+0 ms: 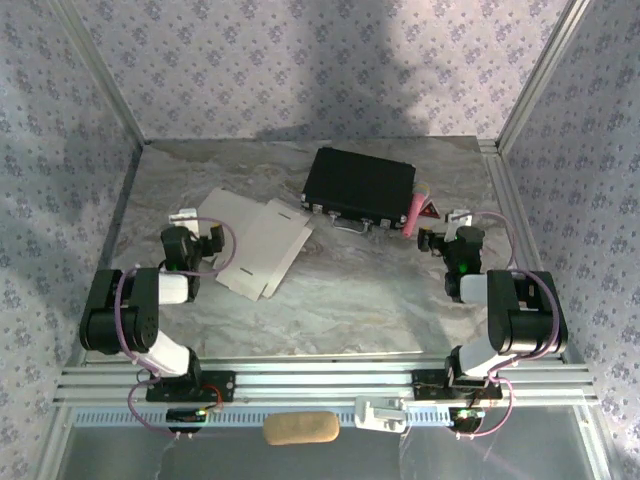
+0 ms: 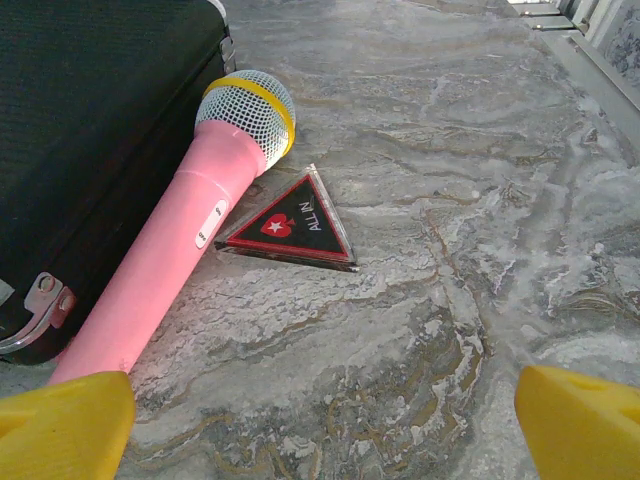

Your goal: Fold the paper box

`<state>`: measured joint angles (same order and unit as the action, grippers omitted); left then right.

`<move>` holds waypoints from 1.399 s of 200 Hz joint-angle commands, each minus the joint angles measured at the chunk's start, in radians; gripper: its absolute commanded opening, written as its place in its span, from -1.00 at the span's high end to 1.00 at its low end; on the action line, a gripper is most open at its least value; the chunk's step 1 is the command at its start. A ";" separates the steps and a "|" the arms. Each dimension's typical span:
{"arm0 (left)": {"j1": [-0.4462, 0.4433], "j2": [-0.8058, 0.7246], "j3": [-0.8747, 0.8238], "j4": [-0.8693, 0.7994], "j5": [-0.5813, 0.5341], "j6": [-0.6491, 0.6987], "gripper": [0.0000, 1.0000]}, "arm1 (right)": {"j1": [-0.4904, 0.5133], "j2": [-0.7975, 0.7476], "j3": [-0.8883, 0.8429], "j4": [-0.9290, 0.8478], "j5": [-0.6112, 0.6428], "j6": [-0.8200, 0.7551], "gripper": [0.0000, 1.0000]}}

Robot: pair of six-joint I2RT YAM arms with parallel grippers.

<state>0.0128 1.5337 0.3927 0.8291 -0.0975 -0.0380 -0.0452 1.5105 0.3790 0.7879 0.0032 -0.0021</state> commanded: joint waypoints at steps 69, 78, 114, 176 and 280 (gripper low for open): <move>-0.002 0.000 0.015 -0.002 -0.005 -0.003 -0.99 | 0.002 0.007 0.024 -0.007 0.000 -0.022 -0.98; -0.003 0.000 0.015 -0.002 -0.004 -0.003 -1.00 | 0.002 0.007 0.024 -0.007 0.001 -0.022 -0.98; -0.003 0.001 0.015 -0.002 -0.004 -0.002 -1.00 | 0.002 0.008 0.024 -0.007 0.000 -0.022 -0.98; -0.002 0.000 0.015 -0.002 -0.004 -0.002 -1.00 | 0.003 0.008 0.023 -0.007 0.001 -0.021 -0.98; -0.023 -0.149 -0.048 -0.019 -0.031 0.011 -0.99 | 0.056 -0.088 0.163 -0.343 0.184 0.015 -0.98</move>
<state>0.0093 1.5227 0.3775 0.8391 -0.0937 -0.0341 -0.0158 1.4879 0.4168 0.6903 0.0704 -0.0055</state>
